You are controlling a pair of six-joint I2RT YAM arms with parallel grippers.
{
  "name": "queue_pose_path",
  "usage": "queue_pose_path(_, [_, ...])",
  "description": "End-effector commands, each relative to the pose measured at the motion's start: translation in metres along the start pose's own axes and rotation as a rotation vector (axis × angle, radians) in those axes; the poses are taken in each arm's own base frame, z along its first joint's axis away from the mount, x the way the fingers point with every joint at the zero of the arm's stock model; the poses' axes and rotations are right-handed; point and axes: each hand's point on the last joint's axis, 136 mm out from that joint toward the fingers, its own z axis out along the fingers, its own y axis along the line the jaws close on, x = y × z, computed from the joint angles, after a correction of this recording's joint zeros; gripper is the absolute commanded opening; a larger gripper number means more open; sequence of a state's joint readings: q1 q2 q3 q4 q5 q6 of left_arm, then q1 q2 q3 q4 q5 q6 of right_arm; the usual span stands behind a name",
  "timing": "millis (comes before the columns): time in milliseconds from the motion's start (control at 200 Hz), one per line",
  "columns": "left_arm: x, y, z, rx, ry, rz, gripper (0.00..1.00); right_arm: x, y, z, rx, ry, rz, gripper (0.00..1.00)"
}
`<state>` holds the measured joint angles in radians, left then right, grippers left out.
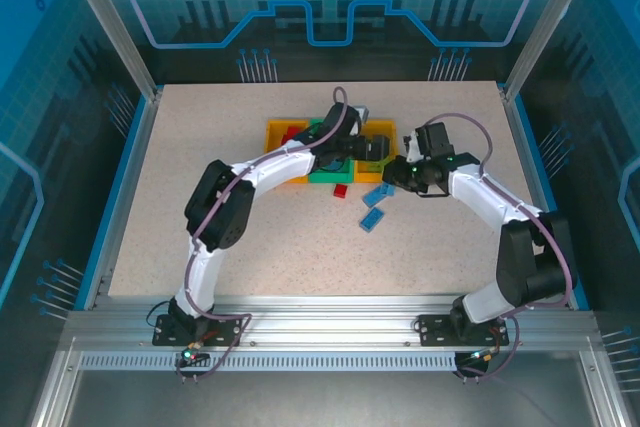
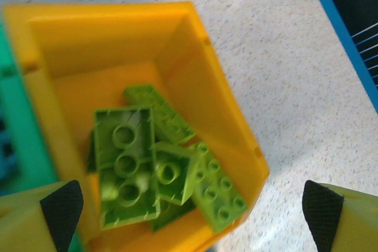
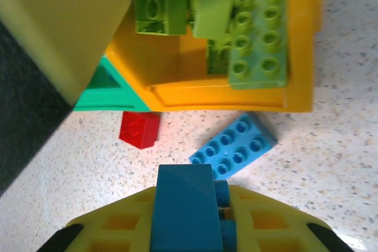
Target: Sort the legos into containers by color
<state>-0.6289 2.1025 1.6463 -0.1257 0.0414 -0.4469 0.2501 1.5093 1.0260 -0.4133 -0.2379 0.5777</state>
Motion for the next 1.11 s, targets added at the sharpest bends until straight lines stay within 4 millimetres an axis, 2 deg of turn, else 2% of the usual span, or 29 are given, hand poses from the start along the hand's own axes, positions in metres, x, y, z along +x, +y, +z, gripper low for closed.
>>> queue_pose_path(0, [-0.039,-0.012,-0.061,-0.008,-0.15,-0.036,0.99,-0.011,0.033,0.0,-0.032,-0.011,-0.085,0.1])
queue_pose_path(55, [-0.04,-0.004,-0.079,-0.044,-0.174,-0.036,0.99,-0.017,0.044,0.006,-0.045,-0.008,-0.099,0.1])
queue_pose_path(160, [-0.03,0.034,-0.11,-0.154,-0.191,-0.104,0.99,-0.032,0.07,0.021,-0.073,-0.009,-0.125,0.1])
queue_pose_path(265, [0.001,0.075,-0.128,-0.226,-0.177,-0.169,0.99,-0.047,0.088,0.042,-0.08,-0.001,-0.148,0.1])
queue_pose_path(385, [0.039,0.097,-0.133,-0.255,-0.122,-0.16,0.99,-0.061,0.098,0.073,-0.067,0.029,-0.158,0.12])
queue_pose_path(510, [0.068,0.101,-0.126,-0.246,-0.037,-0.143,0.98,-0.079,0.109,0.092,-0.079,0.009,-0.157,0.12])
queue_pose_path(645, [0.086,0.08,-0.105,-0.185,0.018,-0.03,0.97,-0.094,0.123,0.107,-0.085,0.011,-0.169,0.15])
queue_pose_path(785, [0.105,0.06,-0.074,-0.202,0.118,0.123,0.97,-0.101,0.125,0.124,-0.051,0.046,-0.188,0.32])
queue_pose_path(830, [0.11,0.058,-0.064,-0.212,0.145,0.143,0.96,-0.104,0.126,0.126,-0.048,0.05,-0.191,0.45])
queue_pose_path(855, [0.111,0.056,-0.059,-0.212,0.153,0.15,0.94,-0.105,0.126,0.127,-0.047,0.049,-0.193,0.54])
queue_pose_path(880, [0.113,0.056,-0.054,-0.218,0.161,0.156,0.93,-0.106,0.127,0.126,-0.048,0.047,-0.194,0.59])
queue_pose_path(985, [0.116,0.062,-0.039,-0.256,0.185,0.157,0.89,-0.11,0.135,0.115,-0.067,0.032,-0.203,0.63])
queue_pose_path(1101, [0.118,0.068,-0.026,-0.301,0.23,0.157,0.8,-0.115,0.14,0.091,-0.074,-0.009,-0.217,0.72])
